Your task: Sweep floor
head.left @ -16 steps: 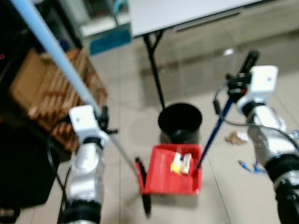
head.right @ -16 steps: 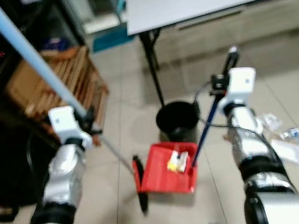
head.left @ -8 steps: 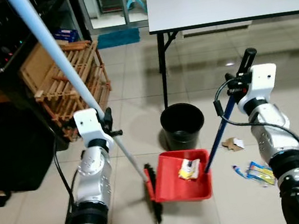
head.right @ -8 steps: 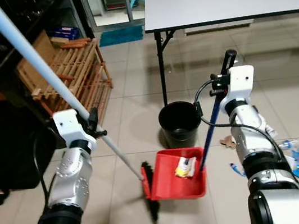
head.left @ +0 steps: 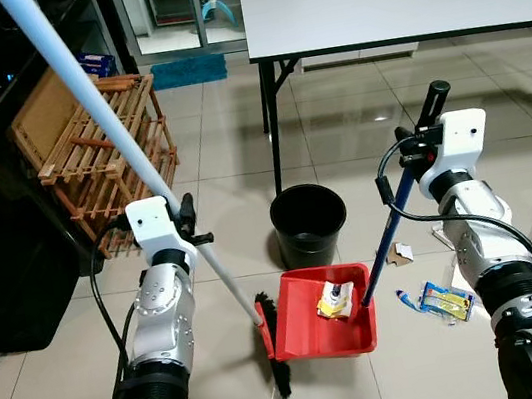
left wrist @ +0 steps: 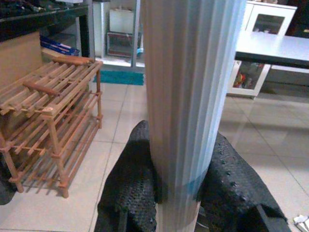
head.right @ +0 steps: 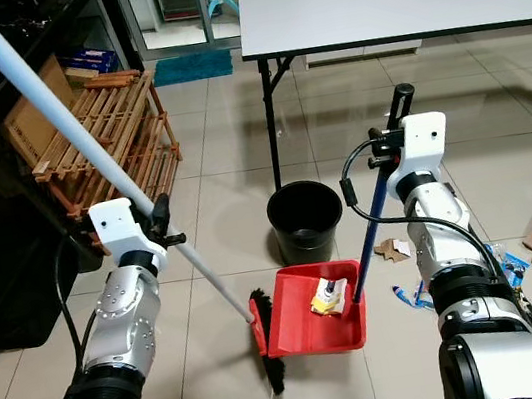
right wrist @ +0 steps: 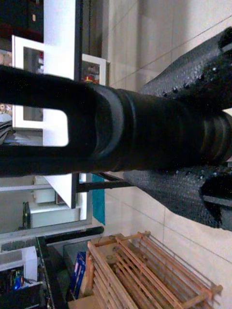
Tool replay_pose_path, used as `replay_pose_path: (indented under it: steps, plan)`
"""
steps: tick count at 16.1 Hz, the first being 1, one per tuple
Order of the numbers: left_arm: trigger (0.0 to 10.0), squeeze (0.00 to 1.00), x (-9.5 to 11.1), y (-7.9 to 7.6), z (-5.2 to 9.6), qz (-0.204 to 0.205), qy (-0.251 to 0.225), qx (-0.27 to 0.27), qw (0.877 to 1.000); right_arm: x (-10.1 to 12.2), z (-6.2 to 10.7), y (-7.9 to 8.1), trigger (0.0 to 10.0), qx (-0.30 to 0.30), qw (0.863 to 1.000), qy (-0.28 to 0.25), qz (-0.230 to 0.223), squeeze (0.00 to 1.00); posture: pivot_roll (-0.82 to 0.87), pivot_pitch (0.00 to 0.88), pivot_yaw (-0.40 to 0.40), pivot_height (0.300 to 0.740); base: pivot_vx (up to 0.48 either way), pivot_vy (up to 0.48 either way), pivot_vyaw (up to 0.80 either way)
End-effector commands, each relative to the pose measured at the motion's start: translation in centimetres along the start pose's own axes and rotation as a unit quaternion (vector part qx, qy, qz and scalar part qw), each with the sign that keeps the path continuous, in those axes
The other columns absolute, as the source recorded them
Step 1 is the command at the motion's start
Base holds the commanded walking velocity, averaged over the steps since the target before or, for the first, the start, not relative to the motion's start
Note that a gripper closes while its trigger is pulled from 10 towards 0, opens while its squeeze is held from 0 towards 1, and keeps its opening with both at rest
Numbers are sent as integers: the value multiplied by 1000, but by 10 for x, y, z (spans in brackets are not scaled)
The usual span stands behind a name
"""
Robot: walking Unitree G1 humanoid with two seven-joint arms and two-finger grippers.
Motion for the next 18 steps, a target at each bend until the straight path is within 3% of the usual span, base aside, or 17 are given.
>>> replay_pose_path:
  steps: [1,6,10,15,17,18]
  plan:
    - [10000,0,13,2,-2,4,-32,3,999,7,-2,4,10000,5,1000,-18,-7,0,-215,46,42,740,0,0,0]
    - [10000,0,11,0,1,-16,-28,-19,999,-6,5,0,10000,-15,999,-14,-27,0,-187,45,90,740,0,0,0]
    - [10000,0,5,-5,4,-21,-19,-38,999,-14,7,11,10000,-12,999,-14,-37,0,-212,61,108,740,0,0,0]
    - [10000,0,27,-19,-12,-20,-40,-63,997,-2,-2,16,10000,-4,999,-23,-33,0,-185,84,111,740,0,0,0]
    - [10000,0,33,-14,-12,-20,-48,-57,997,2,-5,18,10000,0,999,-27,-30,0,-188,82,113,740,0,0,0]
    - [10000,0,24,-6,-8,-28,-38,-47,998,4,-5,13,10000,-10,999,-31,-31,0,-187,63,114,740,0,0,0]
Point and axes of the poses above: a point about 5 cm out from each wrist's last joint towards the gripper, its own z axis pointing back from the gripper into the wrist, its own x axis along the axis of the wrist's last joint, y = z × x, the point moved 2 cm from there along -z, pointing out of the wrist towards the gripper, and after that the axes turned 15 degrees about -z, right-handed, at the moved point
